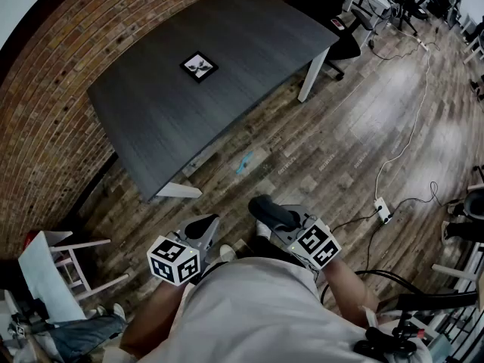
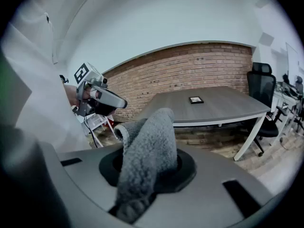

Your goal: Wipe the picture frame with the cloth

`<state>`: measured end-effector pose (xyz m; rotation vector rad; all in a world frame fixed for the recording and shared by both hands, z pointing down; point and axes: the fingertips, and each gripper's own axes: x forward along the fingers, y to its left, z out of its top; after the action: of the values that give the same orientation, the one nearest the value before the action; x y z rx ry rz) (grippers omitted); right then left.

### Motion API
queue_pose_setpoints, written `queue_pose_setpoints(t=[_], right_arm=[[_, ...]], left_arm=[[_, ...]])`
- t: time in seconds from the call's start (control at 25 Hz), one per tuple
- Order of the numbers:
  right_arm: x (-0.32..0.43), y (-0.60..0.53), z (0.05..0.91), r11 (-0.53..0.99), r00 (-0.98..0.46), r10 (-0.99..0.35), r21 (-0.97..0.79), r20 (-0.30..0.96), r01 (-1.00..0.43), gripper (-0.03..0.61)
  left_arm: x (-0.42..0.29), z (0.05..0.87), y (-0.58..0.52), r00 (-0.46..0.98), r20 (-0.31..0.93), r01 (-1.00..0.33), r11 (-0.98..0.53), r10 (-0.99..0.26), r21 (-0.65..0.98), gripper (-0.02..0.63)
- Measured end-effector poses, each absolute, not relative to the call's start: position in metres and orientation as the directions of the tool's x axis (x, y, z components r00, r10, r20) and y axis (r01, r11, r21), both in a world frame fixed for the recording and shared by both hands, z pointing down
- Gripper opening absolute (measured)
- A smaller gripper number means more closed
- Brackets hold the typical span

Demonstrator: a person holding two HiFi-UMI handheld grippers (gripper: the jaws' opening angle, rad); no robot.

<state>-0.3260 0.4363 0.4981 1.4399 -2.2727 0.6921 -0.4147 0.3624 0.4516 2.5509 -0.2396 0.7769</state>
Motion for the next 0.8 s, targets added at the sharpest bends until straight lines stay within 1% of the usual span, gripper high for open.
queue_pose_setpoints(t=[0.2, 0.44, 0.6, 0.8], right_arm=[[-0.251, 0.435, 0.512, 0.325, -0.398, -0.729, -0.229, 0.558, -0.917, 0.080], [-0.205, 0.413, 0.523, 0.297, -0.389, -0.733, -0.252, 0.557, -0.921, 0.080], [-0.177, 0.375, 0.528, 0.271, -0.386, -0.740, -0.281, 0.551, -0.921, 0.080], [-0.141, 0.331, 0.524, 0.265, -0.378, -0.737, -0.276, 0.560, -0.924, 0.080]], left_arm=[[-0.345, 0.450, 0.347, 0.834, 0.551, -0.283, -0.889, -0.042, 0.360, 0.012], [-0.313, 0.469, 0.310, 0.814, 0.576, -0.350, -0.856, -0.077, 0.381, 0.012], [-0.291, 0.476, 0.260, 0.816, 0.564, -0.400, -0.828, -0.127, 0.393, 0.014], [-0.254, 0.493, 0.187, 0.814, 0.550, -0.459, -0.786, -0.186, 0.413, 0.015]])
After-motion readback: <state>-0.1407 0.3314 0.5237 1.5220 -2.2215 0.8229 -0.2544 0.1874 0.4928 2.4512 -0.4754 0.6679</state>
